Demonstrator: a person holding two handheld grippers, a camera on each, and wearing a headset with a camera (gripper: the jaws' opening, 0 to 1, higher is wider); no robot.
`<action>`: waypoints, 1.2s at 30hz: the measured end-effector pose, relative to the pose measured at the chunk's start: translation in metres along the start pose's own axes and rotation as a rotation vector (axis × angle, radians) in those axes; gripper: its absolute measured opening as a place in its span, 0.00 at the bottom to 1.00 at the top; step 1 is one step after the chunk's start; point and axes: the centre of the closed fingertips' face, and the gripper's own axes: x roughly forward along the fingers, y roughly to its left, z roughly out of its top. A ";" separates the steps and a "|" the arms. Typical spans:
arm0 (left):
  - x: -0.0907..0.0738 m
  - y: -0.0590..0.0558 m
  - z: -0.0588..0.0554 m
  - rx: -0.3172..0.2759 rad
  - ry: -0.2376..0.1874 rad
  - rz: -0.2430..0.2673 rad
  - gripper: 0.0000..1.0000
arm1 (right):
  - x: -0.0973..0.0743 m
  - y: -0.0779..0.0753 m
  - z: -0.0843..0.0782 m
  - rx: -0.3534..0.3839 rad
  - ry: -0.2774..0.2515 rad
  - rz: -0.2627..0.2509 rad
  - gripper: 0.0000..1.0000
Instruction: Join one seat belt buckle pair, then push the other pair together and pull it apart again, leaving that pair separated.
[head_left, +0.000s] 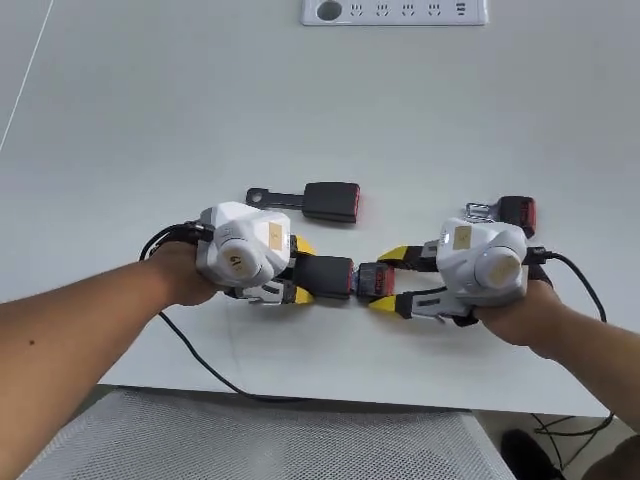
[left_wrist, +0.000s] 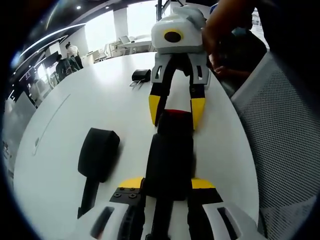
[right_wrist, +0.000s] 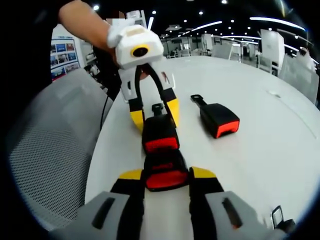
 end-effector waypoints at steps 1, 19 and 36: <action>0.000 0.000 0.000 -0.001 -0.001 0.000 0.33 | -0.001 0.000 0.000 0.000 0.000 -0.001 0.33; 0.000 0.001 0.001 -0.010 -0.016 0.004 0.33 | -0.005 -0.001 -0.005 -0.040 0.017 0.003 0.33; -0.002 0.002 0.000 0.006 -0.055 -0.027 0.31 | -0.009 -0.004 -0.004 0.006 -0.057 -0.007 0.32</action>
